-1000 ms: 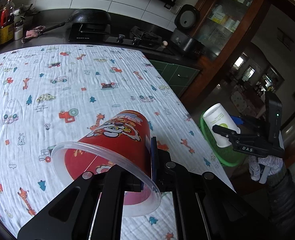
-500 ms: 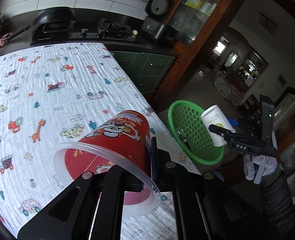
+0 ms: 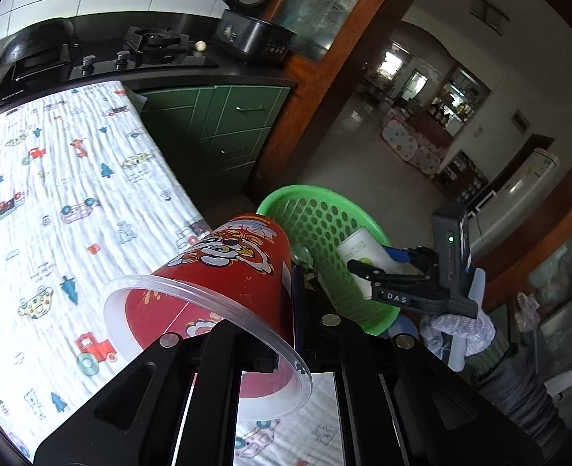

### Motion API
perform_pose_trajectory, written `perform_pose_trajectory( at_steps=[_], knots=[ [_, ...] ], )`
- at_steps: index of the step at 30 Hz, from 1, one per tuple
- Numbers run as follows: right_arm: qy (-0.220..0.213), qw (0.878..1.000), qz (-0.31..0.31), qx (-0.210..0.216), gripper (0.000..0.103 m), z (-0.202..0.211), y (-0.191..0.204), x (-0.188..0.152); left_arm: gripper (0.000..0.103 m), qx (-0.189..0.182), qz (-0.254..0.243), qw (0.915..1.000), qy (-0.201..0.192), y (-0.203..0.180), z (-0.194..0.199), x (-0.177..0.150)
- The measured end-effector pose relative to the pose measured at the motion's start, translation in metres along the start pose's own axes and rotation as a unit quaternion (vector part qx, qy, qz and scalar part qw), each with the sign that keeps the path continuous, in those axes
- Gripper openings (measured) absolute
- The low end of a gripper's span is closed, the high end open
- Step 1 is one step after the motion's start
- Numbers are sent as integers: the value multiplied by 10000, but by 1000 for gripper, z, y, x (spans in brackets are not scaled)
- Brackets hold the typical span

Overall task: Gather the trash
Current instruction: 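Carry the red cup and paper cup to the green basket and release both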

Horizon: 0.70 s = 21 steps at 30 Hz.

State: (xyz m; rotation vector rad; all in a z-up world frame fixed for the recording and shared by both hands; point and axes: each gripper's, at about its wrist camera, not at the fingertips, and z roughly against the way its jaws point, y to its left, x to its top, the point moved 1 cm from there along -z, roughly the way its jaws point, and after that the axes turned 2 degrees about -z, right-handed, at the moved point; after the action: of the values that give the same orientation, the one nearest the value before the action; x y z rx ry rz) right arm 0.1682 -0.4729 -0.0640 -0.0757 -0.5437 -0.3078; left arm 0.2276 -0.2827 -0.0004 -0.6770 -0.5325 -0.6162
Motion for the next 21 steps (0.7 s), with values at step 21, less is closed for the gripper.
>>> perform_pose_trajectory(
  at_steps=[21],
  knots=[
    [-504,9980,-362,-83,79,40,-22,-31,5,-573,-118,9944,880,-50,-138,20]
  ],
)
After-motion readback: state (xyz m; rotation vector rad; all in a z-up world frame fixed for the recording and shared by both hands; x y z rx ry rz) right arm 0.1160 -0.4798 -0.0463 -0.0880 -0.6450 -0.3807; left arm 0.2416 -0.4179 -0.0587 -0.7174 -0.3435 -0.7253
